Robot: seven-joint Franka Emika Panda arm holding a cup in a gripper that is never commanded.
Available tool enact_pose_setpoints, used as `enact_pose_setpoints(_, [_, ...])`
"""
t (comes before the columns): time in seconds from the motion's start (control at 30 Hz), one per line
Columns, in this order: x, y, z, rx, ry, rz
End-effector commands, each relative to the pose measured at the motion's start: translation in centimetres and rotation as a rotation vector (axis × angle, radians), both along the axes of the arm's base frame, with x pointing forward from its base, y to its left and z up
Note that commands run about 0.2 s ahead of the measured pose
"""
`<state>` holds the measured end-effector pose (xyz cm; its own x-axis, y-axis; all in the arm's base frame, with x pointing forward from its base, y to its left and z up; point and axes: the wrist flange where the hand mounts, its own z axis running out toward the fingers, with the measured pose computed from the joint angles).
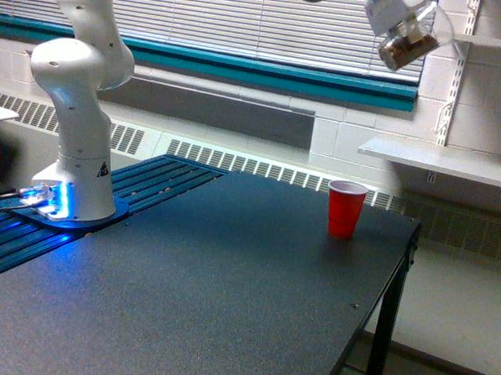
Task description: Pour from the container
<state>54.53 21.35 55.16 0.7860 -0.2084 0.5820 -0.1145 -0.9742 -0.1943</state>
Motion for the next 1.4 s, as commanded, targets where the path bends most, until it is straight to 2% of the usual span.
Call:
enact_pose_setpoints(0.03, [-2.9, 2.1, -1.0, 0.001, -0.022, 0.074])
enact_pose_setpoints(0.23, [-5.1, 2.2, -2.8, -0.014, -0.016, 0.123])
enact_pose_setpoints(0.37, [-6.3, 1.8, -4.4, -0.040, -0.013, 0.143])
enact_pose_setpoints(0.67, [-8.9, 0.4, -9.0, -0.085, 0.055, 0.185])
enact_pose_setpoints(0.87, [-10.7, -0.6, -12.8, -0.118, 0.123, 0.212])
enact_pose_setpoints(1.13, [-11.7, -0.8, -15.3, -0.140, 0.178, 0.234])
enact_pose_setpoints(1.4, [-12.0, 0.1, -17.0, -0.149, 0.220, 0.243])
